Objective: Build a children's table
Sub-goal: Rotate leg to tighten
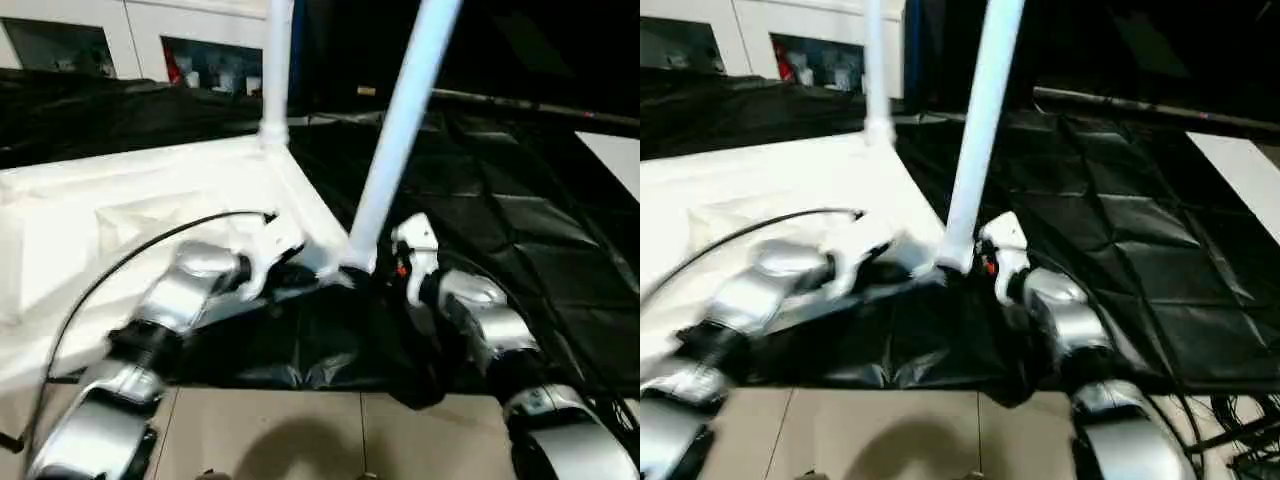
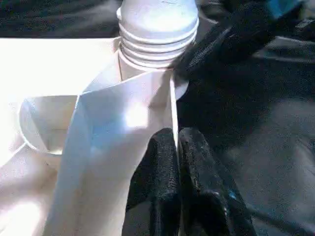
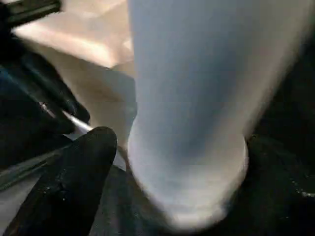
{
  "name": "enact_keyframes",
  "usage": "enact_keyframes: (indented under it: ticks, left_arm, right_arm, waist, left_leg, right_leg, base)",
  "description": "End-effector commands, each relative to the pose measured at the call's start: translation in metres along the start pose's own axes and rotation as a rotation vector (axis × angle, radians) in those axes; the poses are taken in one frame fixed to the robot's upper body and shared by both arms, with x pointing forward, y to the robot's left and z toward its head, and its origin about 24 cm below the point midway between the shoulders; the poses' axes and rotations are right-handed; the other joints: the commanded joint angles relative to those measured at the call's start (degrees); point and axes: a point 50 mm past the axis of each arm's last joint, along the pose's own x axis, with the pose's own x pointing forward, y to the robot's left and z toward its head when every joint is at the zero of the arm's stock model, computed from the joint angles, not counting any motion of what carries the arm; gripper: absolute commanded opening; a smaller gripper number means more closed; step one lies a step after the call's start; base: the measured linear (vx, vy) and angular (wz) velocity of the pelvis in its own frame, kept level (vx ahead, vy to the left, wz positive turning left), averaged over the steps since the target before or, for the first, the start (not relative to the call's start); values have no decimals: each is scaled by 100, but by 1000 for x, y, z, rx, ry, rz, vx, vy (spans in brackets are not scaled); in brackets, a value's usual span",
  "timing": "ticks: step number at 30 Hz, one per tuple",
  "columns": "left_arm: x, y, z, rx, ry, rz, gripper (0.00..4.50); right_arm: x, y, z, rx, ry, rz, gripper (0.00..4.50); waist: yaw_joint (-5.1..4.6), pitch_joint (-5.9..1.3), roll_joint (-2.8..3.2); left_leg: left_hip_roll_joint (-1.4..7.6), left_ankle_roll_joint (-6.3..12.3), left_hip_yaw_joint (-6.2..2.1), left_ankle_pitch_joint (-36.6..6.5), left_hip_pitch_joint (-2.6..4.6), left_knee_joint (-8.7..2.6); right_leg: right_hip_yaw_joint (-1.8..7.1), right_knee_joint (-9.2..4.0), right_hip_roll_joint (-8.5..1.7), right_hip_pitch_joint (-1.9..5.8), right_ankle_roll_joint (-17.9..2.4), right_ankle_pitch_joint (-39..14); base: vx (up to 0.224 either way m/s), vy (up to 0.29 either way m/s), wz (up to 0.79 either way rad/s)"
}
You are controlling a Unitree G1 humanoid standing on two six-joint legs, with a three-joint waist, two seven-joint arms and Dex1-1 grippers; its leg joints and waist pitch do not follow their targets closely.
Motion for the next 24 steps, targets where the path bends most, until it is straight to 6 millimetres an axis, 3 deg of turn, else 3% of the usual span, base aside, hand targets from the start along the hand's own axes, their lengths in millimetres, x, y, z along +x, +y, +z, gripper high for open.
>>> enact_keyframes:
  ticks: [1, 4, 5, 10, 16, 21, 24]
  left_arm:
    - [7, -15, -5, -14, -29, -134, 0]
    - [4, -17, -6, -19, -36, -157, 0]
    - [3, -17, -6, -22, -36, -159, 0]
    - [-1, -18, -7, -29, -37, -160, 0]
    - [-3, -19, -8, -34, -38, -172, 0]
    - [2, -18, -7, -47, -43, -127, 0]
    - [9, -13, -6, -62, -32, -42, 0]
  right_arm:
    - [-6, 0, 6, -45, -3, 57, 393]
    - [-8, 2, 5, -46, 7, 97, 393]
    - [-8, 5, 5, -44, 11, 125, 393]
    - [-8, 11, 4, -38, 17, 186, 348]
    - [-8, 13, 3, -28, 21, 198, 303]
    - [-5, 9, -4, 25, 21, 85, 273]
    - [0, 6, -9, 61, 29, -20, 271]
  waist:
    - [4, -348, 33]
    - [11, -346, 41]
    - [17, -340, 17]
    - [17, -329, 10]
    - [12, -336, 9]
    - [1, -336, 4]
    - [-5, -307, 22]
  left_leg:
    - [38, 395, 103, -367, -56, -357]
    - [32, 388, 104, -357, -58, -361]
    - [30, 383, 100, -411, -73, -362]
    - [35, 319, 93, -522, -68, -375]
    - [29, 301, 93, -420, -74, -371]
    - [22, 312, 99, -392, -69, -367]
    - [27, 165, 94, -665, -40, -397]
  right_leg:
    - [296, -433, -404, 363, -1212, -488]
    - [295, -426, -399, 378, -1218, -440]
    - [295, -431, -405, 396, -1175, -535]
    - [299, -478, -418, 376, -1034, -987]
    - [297, -460, -407, 379, -1018, -890]
    - [295, -457, -399, 376, -1050, -789]
    - [297, -529, -410, 345, -911, -1357]
  base:
    - [0, 0, 0]
    - [0, 0, 0]
    - [0, 0, 0]
    - [0, 0, 0]
    - [0, 0, 0]
    - [0, 0, 0]
    - [0, 0, 0]
